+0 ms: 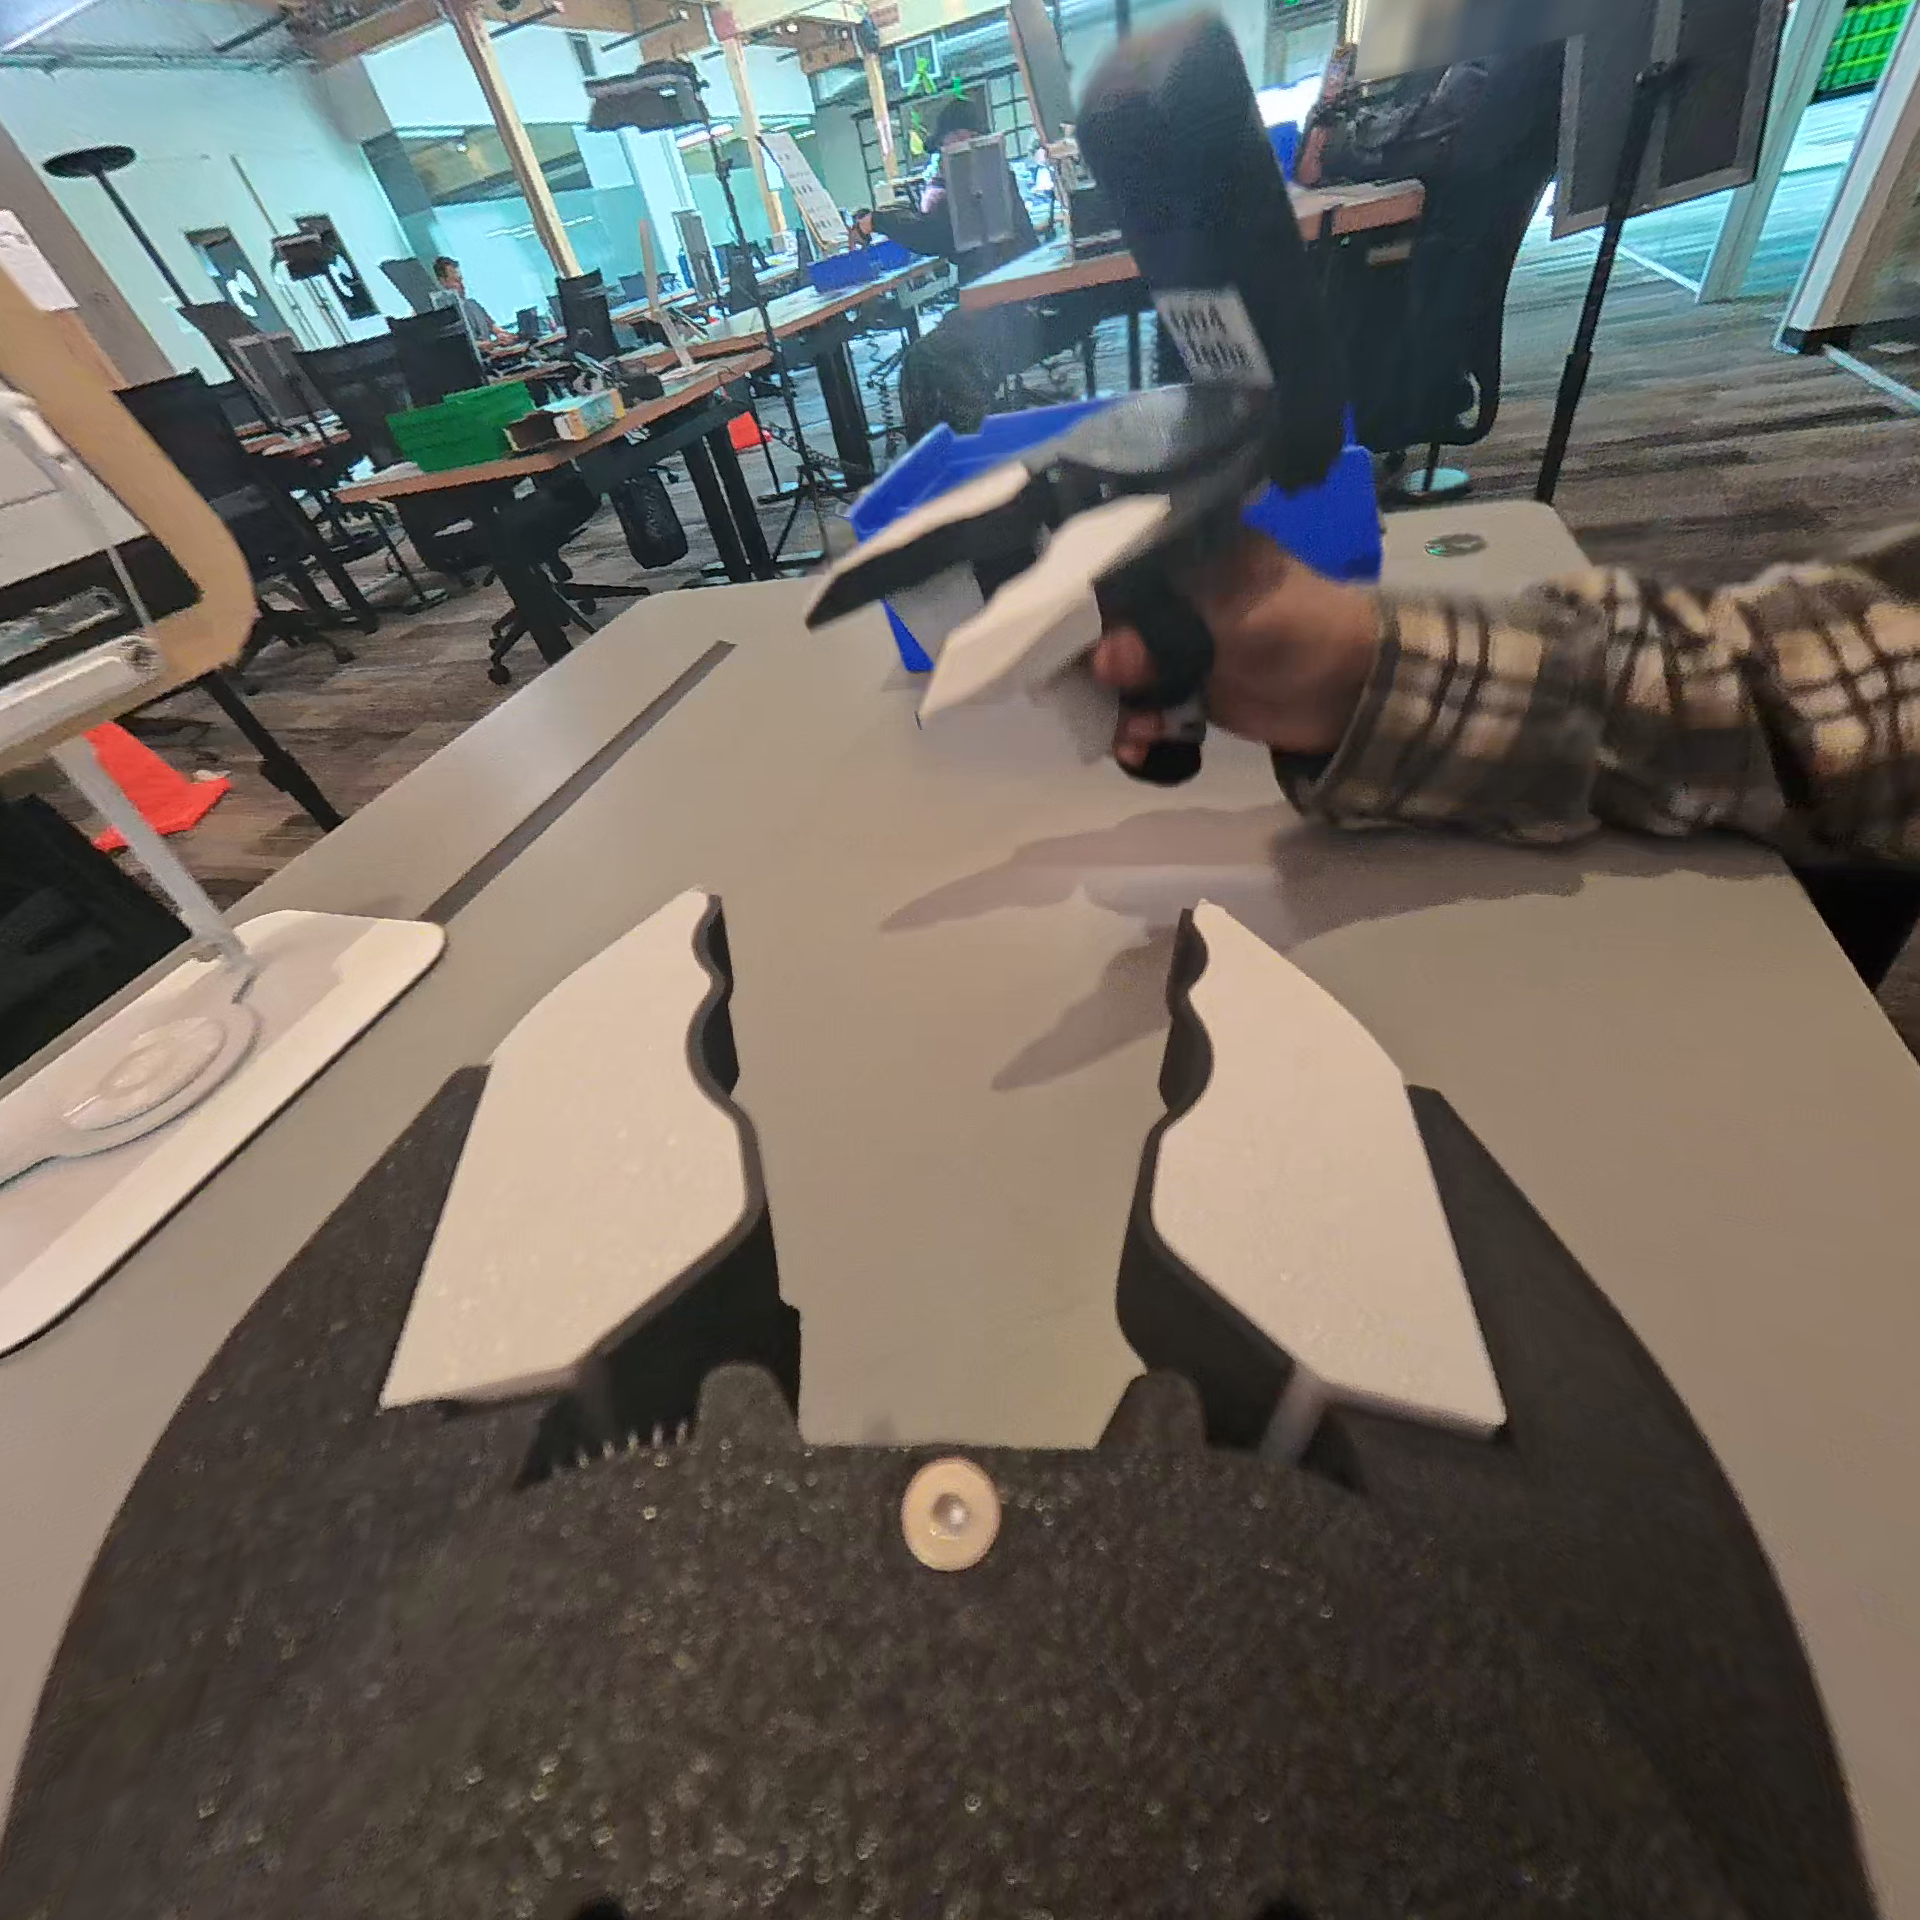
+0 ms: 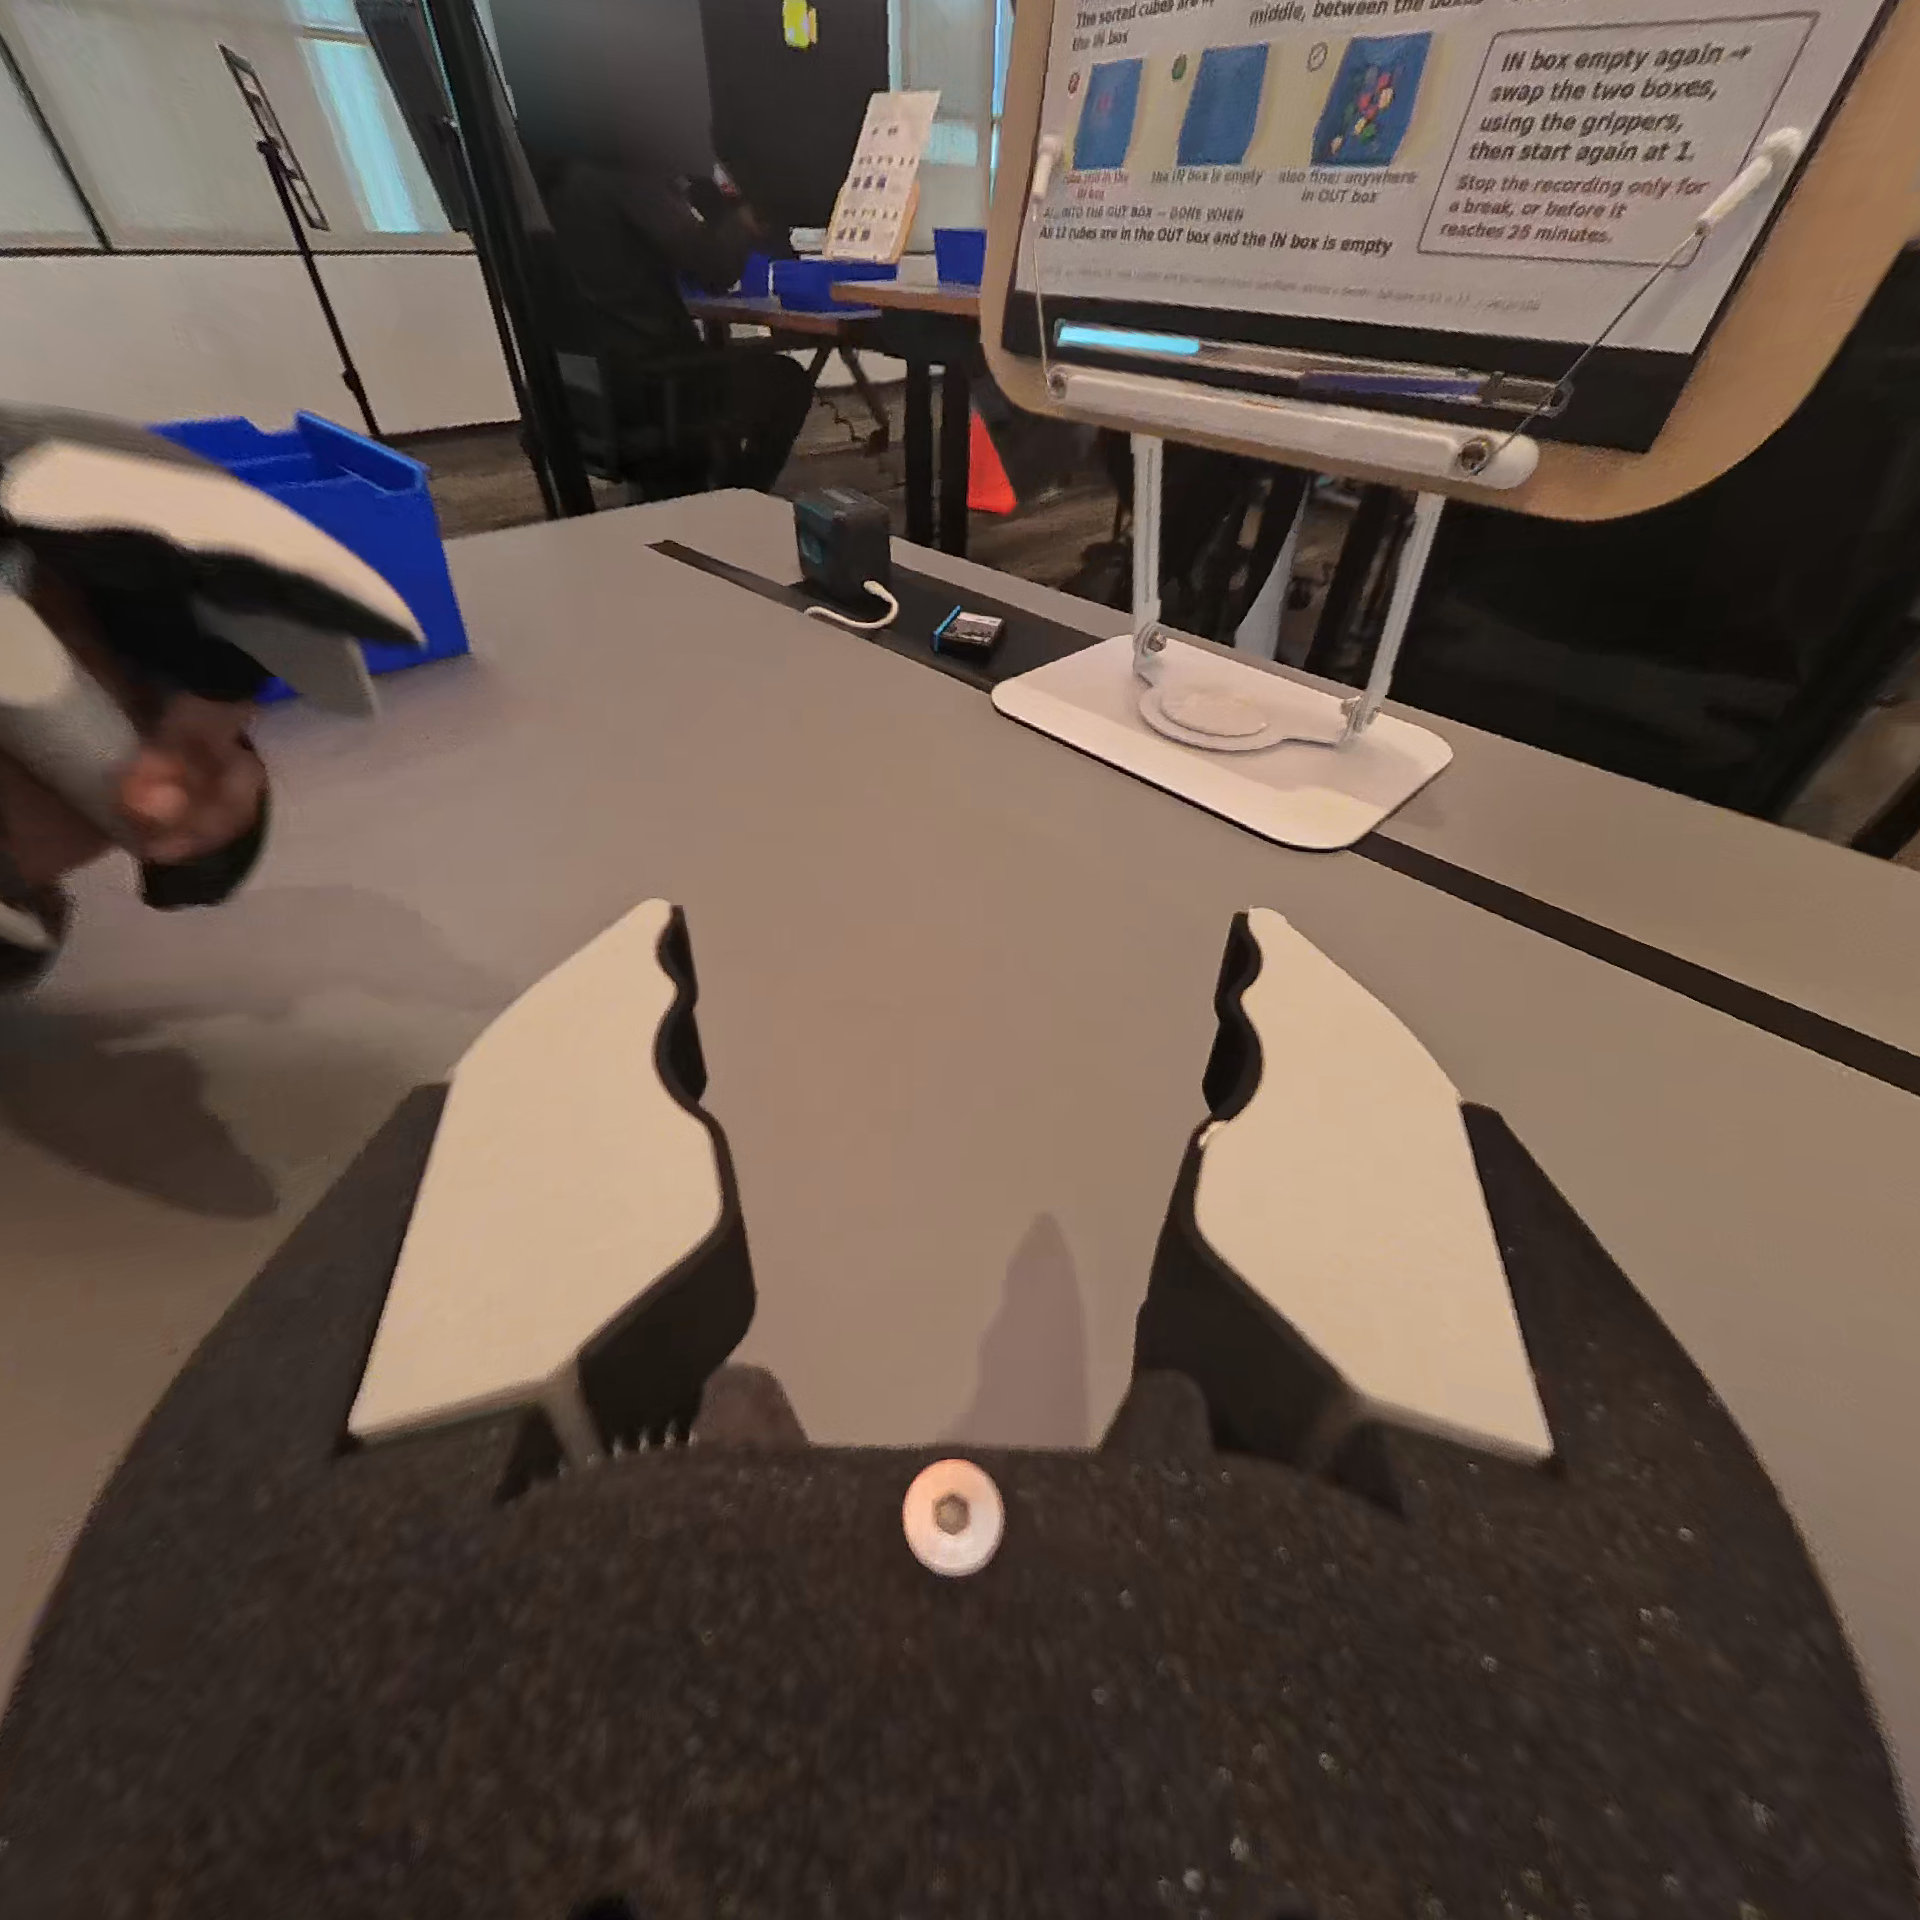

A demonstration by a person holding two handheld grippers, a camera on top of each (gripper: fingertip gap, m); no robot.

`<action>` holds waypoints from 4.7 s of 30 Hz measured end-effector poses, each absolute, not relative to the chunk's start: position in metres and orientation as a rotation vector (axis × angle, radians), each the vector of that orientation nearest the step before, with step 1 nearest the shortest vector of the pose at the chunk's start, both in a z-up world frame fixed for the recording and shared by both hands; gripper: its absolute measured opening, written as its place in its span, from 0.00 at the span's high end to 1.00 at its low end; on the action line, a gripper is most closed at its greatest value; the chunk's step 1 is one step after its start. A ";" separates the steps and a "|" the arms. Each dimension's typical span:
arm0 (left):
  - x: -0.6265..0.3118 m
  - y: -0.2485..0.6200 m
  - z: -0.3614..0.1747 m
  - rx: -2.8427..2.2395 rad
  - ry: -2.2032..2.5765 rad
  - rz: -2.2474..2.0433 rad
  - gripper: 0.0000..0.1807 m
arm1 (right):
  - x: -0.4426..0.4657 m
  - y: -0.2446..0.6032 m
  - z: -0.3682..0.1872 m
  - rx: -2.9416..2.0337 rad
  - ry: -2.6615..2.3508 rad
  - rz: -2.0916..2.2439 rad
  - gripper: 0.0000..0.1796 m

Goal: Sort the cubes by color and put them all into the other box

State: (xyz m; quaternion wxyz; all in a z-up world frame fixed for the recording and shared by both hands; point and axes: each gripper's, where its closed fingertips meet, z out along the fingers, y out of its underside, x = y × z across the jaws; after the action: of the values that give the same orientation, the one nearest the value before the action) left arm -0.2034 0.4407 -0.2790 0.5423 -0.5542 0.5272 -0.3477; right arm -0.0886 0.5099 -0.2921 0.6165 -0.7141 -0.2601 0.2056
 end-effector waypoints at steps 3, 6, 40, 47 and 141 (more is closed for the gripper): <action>-0.213 0.447 -0.268 -1.327 1.204 -0.810 0.56 | -0.095 0.511 -0.301 -1.611 -0.605 0.451 0.48; -0.231 0.451 -0.252 -1.326 1.151 -0.796 0.56 | -0.097 0.507 -0.299 -1.556 -0.616 0.441 0.49; -0.692 0.457 -0.398 -2.651 1.531 0.136 0.69 | -0.132 0.484 -0.316 -1.571 -0.782 0.622 0.51; -0.690 0.453 -0.404 -2.730 1.488 0.054 0.87 | -0.131 0.484 -0.316 -1.575 -0.774 0.634 0.52; -0.197 0.426 -0.292 -1.256 1.346 -0.827 0.58 | 0.035 0.499 -0.181 -2.067 -0.514 0.320 0.60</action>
State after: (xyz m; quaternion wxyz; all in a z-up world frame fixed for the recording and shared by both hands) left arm -0.1974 0.4265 -0.2922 0.5325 -0.5268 0.5643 -0.3470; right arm 0.0353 0.4991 -0.1811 0.4741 -0.8449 -0.2103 0.1310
